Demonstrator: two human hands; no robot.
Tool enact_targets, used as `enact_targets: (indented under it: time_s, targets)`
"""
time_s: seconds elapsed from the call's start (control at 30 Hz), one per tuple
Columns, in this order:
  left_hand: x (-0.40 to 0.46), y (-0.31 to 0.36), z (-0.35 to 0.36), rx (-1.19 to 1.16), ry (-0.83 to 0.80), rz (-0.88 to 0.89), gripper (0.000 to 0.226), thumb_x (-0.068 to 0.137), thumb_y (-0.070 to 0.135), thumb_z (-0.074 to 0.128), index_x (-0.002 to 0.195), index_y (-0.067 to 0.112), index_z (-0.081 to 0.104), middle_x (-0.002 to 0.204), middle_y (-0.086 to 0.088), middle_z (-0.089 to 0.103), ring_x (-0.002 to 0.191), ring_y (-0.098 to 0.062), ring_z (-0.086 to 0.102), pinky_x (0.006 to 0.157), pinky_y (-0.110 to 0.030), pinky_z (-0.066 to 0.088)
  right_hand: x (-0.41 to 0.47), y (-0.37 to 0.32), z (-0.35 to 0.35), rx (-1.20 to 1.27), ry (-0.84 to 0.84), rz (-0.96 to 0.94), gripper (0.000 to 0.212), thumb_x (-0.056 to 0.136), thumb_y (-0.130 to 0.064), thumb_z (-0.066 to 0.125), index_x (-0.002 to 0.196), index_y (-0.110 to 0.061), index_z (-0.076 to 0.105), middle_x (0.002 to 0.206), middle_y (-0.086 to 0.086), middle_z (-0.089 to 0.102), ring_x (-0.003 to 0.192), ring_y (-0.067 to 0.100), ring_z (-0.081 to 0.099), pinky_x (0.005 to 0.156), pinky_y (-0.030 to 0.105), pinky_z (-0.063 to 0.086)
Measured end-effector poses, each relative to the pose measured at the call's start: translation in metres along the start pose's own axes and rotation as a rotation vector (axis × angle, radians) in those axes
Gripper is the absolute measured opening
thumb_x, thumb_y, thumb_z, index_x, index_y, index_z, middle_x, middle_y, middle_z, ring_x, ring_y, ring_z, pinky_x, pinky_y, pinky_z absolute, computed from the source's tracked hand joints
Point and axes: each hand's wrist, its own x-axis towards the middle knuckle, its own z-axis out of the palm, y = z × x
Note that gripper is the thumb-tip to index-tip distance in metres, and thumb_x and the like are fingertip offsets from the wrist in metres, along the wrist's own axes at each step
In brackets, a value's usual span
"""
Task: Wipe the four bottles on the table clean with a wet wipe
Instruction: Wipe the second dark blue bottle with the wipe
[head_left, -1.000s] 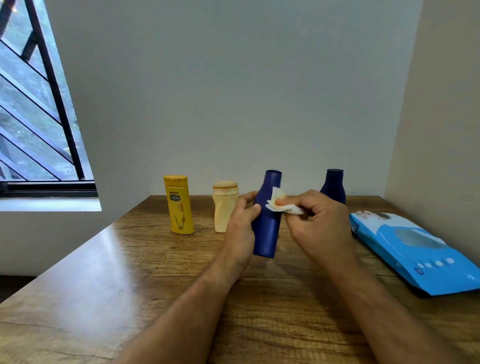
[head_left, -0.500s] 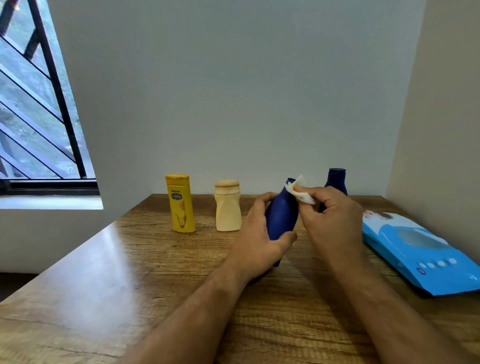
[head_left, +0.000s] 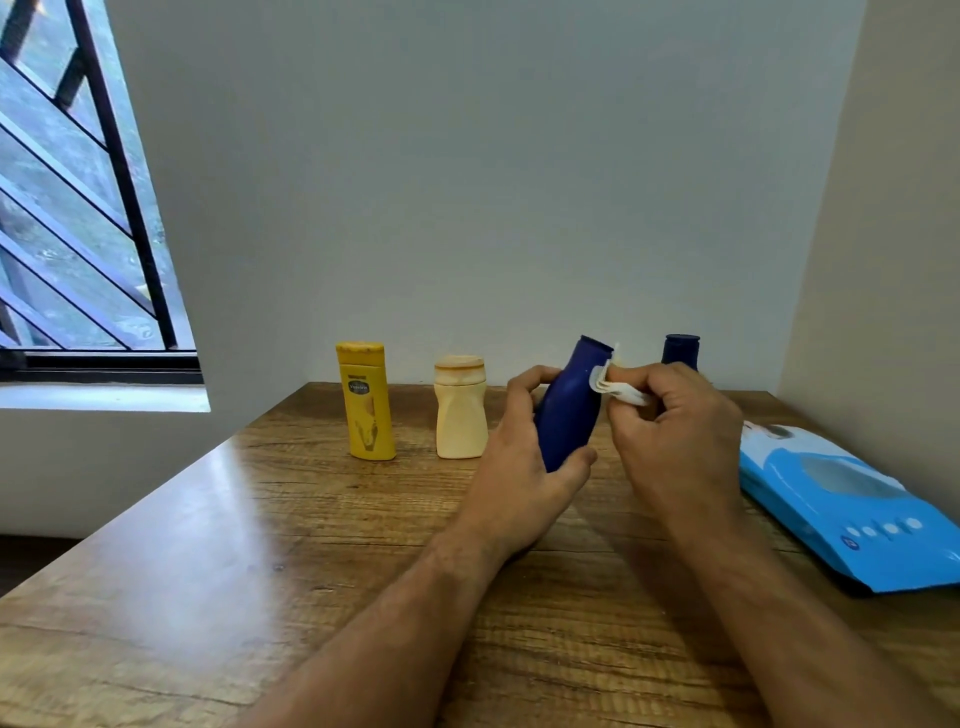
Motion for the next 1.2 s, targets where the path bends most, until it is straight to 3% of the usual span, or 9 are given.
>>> enact_targets:
  time_s: [0.2, 0.4, 0.57, 0.67, 0.77, 0.9, 0.97, 1.07, 1.2]
  targets:
    - [-0.001, -0.003, -0.001, 0.118, 0.037, 0.047, 0.078, 0.087, 0.02, 0.073, 0.141, 0.044, 0.022, 0.133, 0.006, 0.055, 0.116, -0.012, 0.06, 0.095, -0.04, 0.056, -0.009, -0.01, 0.004, 0.033, -0.019, -0.18, 0.025, 0.085, -0.004, 0.069, 0.109, -0.009, 0.072, 0.098, -0.001, 0.063, 0.086, 0.001, 0.055, 0.08, 0.0, 0.043]
    - [-0.001, 0.005, 0.001, -0.127, -0.012, -0.029, 0.075, 0.084, 0.019, 0.078, 0.136, 0.043, 0.03, 0.126, 0.011, 0.052, 0.101, -0.013, 0.065, 0.078, -0.033, 0.063, -0.003, 0.0, 0.001, 0.128, 0.01, 0.08, 0.007, 0.09, -0.015, 0.067, 0.095, -0.02, 0.068, 0.085, -0.008, 0.067, 0.077, 0.002, 0.06, 0.059, 0.006, 0.044]
    - [-0.002, 0.001, -0.005, -0.32, -0.032, -0.13, 0.086, 0.069, 0.029, 0.085, 0.138, 0.04, 0.035, 0.132, 0.007, 0.055, 0.111, -0.013, 0.065, 0.087, -0.032, 0.06, -0.006, -0.004, -0.003, 0.114, -0.04, -0.171, 0.02, 0.084, -0.001, 0.067, 0.1, -0.012, 0.072, 0.097, -0.003, 0.069, 0.088, 0.005, 0.061, 0.075, 0.011, 0.051]
    - [-0.002, -0.001, -0.005, -0.344, -0.045, -0.184, 0.096, 0.063, 0.027, 0.089, 0.139, 0.038, 0.031, 0.131, 0.008, 0.056, 0.113, -0.009, 0.064, 0.091, -0.034, 0.059, -0.006, -0.005, -0.002, 0.121, -0.064, -0.244, 0.024, 0.082, 0.002, 0.068, 0.101, -0.011, 0.075, 0.099, -0.002, 0.069, 0.09, 0.003, 0.06, 0.08, 0.006, 0.047]
    - [-0.001, 0.0, -0.005, -0.324, -0.094, -0.204, 0.086, 0.074, 0.014, 0.085, 0.132, 0.037, 0.026, 0.129, 0.006, 0.054, 0.11, -0.014, 0.064, 0.087, -0.03, 0.059, -0.004, -0.006, -0.002, 0.193, -0.062, -0.07, 0.025, 0.087, -0.003, 0.067, 0.106, -0.019, 0.074, 0.094, -0.01, 0.071, 0.087, 0.0, 0.063, 0.071, 0.004, 0.047]
    - [-0.001, 0.001, -0.007, -0.419, -0.179, -0.245, 0.069, 0.074, 0.021, 0.074, 0.127, 0.035, 0.033, 0.121, -0.003, 0.056, 0.091, -0.018, 0.063, 0.073, -0.032, 0.054, 0.0, -0.007, -0.003, 0.315, -0.027, 0.14, 0.027, 0.092, -0.015, 0.065, 0.111, -0.035, 0.067, 0.086, -0.028, 0.064, 0.084, -0.008, 0.061, 0.063, 0.002, 0.045]
    - [0.001, 0.001, -0.007, -0.526, -0.176, -0.27, 0.061, 0.073, 0.022, 0.064, 0.129, 0.027, 0.04, 0.116, -0.012, 0.057, 0.082, -0.022, 0.06, 0.065, -0.034, 0.053, -0.002, -0.011, -0.004, 0.341, -0.062, 0.133, 0.028, 0.092, -0.017, 0.065, 0.112, -0.037, 0.063, 0.088, -0.027, 0.064, 0.086, -0.011, 0.06, 0.066, 0.004, 0.048]
    - [0.004, 0.004, -0.008, -0.674, -0.124, -0.303, 0.06, 0.071, 0.018, 0.051, 0.131, 0.017, 0.049, 0.116, -0.021, 0.057, 0.089, -0.026, 0.058, 0.065, -0.037, 0.055, -0.008, -0.013, -0.004, 0.327, -0.186, 0.047, 0.027, 0.09, -0.015, 0.067, 0.114, -0.026, 0.068, 0.092, -0.021, 0.067, 0.086, -0.013, 0.061, 0.063, 0.003, 0.047]
    - [0.004, 0.005, -0.011, -0.733, -0.049, -0.321, 0.05, 0.068, 0.021, 0.048, 0.117, 0.016, 0.06, 0.105, -0.015, 0.061, 0.087, -0.028, 0.06, 0.064, -0.038, 0.059, -0.009, -0.009, -0.001, 0.3, -0.243, 0.006, 0.026, 0.088, -0.014, 0.07, 0.112, -0.024, 0.072, 0.091, -0.023, 0.069, 0.085, -0.005, 0.064, 0.063, 0.007, 0.05]
